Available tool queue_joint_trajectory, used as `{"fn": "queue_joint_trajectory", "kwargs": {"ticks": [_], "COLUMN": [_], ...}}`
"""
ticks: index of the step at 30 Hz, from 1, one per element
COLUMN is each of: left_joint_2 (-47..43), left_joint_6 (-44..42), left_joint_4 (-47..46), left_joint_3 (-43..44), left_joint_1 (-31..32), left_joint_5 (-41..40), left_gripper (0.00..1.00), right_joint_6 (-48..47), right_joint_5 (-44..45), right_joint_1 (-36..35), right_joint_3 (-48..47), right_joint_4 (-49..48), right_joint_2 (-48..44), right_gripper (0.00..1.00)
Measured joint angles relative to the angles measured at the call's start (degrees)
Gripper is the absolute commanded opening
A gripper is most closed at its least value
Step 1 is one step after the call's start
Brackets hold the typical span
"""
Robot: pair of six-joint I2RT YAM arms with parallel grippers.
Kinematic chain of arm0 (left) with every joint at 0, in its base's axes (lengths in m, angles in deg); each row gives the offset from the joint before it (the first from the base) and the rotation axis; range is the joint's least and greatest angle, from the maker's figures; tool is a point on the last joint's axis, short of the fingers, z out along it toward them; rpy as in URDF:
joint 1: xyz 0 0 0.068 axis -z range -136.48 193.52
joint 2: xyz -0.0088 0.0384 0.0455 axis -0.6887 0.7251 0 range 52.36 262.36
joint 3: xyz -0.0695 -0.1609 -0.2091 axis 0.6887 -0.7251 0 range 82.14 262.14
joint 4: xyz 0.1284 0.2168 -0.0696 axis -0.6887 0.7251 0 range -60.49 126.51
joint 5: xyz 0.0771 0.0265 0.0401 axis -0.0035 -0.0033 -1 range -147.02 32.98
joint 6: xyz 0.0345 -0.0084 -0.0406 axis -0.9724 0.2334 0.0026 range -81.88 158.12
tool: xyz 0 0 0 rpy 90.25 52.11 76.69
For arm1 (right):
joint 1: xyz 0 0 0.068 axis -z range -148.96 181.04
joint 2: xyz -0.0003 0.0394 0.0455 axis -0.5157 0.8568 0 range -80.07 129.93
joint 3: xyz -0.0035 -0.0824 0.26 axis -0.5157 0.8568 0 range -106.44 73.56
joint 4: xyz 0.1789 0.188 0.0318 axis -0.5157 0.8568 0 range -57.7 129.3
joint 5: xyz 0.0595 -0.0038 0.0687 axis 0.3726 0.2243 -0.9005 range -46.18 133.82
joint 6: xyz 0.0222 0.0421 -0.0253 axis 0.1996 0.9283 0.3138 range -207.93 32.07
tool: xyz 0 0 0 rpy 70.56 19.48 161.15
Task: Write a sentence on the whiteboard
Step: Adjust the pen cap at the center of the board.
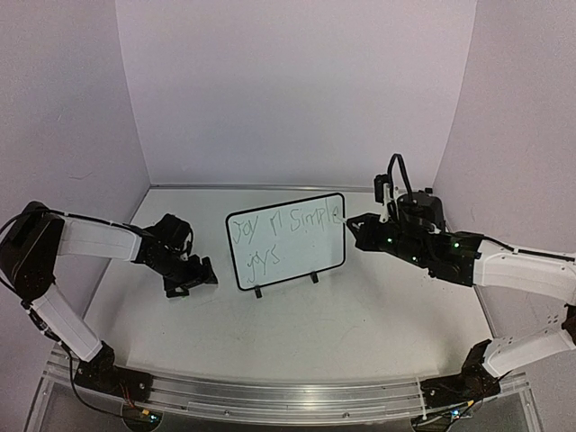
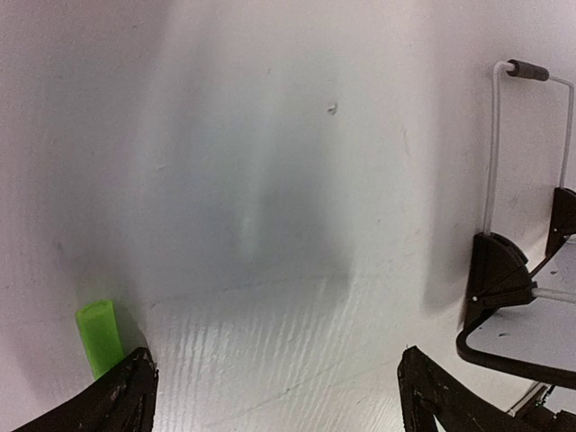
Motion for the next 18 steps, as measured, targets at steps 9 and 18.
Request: {"fn": "queue_joint_trajectory", "kwargs": {"ticks": [9,18], "left_joint_2": [-5.2,-9.4], "left_joint_6": [-3.2,-2.9], "left_joint_4": [0.4,5.0], "left_joint_3": [-0.6,0.5], "left_joint_1": [0.0,-0.9], "left_joint_5": [-0.2,-3.1], "left_gripper": [0.94,0.96], "right_joint_6": [0.4,0.7], "right_joint_5": [-0.1,-0.1], "right_joint_1": [0.0,0.0], "right_joint_3": [0.5,0.8], "right_joint_4": [-0.3,-0.8], "right_joint_2": [-0.3,-1.1], "right_gripper": [0.00,0.00]}}
